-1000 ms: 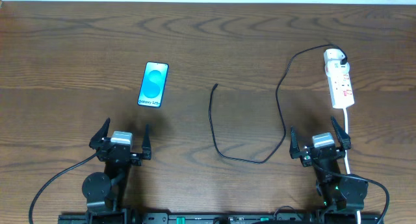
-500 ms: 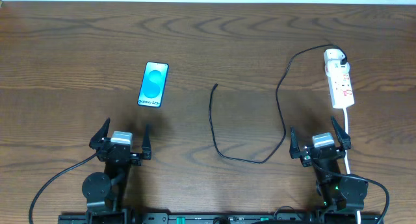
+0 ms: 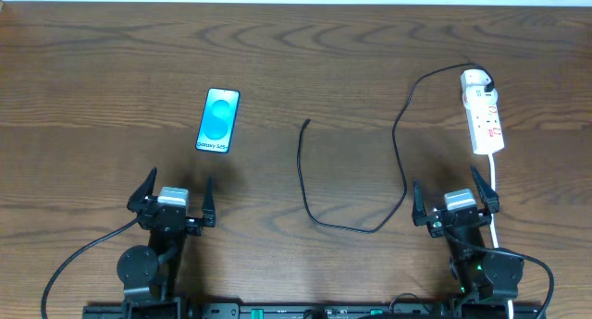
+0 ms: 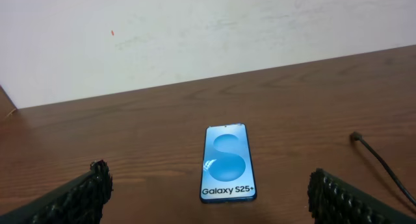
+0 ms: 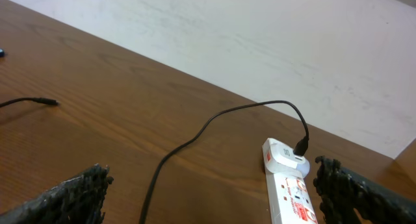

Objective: Plug charger to phone and switch on socket

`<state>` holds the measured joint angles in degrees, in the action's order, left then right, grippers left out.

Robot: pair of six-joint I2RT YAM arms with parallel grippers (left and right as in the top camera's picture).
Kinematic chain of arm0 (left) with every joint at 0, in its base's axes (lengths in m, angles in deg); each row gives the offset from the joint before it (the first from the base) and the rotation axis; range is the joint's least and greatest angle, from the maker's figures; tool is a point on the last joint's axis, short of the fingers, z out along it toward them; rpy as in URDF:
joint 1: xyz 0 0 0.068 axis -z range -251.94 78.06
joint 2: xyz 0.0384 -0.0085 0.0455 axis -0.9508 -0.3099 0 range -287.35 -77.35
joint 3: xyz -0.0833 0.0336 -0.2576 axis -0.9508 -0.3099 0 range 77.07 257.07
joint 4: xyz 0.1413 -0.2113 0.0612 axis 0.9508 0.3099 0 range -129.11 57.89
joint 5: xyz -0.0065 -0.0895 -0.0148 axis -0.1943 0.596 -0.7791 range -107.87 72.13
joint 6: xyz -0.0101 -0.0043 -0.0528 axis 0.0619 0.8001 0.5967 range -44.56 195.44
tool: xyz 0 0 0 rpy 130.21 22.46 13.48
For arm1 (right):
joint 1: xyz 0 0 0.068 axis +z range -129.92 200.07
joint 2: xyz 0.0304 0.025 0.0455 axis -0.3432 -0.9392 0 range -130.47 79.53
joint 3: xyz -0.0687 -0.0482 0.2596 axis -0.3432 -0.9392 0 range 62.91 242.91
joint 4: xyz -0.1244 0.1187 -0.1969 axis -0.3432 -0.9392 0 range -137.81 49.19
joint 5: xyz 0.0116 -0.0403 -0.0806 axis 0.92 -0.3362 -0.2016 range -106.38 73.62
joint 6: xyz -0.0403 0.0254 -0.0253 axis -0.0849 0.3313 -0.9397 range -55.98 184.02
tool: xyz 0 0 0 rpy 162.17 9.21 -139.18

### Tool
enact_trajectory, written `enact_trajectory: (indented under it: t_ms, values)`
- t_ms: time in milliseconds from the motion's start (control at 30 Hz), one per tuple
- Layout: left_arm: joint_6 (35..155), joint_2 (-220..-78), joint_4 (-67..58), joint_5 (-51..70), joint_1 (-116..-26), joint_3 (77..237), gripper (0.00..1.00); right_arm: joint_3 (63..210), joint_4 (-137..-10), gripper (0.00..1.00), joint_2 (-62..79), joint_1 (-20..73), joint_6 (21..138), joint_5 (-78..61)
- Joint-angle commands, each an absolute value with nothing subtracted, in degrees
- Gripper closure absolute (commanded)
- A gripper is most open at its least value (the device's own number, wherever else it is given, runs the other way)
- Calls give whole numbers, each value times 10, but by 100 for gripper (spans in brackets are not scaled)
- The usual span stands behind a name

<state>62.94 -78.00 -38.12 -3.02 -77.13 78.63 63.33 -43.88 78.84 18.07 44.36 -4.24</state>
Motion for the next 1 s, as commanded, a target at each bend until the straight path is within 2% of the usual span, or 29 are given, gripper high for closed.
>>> enact_trajectory:
  t_ms: [0,600,967]
  values:
    - [622,-780,-378,-22,-773,773,2,632,-441,1,791,182,454,-45]
    - [637,-784,-390,-14,-773,799,2,632,-441,1,791,182,454,-45]
    - [663,-867,-391,-14,-773,861,2,632,-441,1,791,182,454,-44]
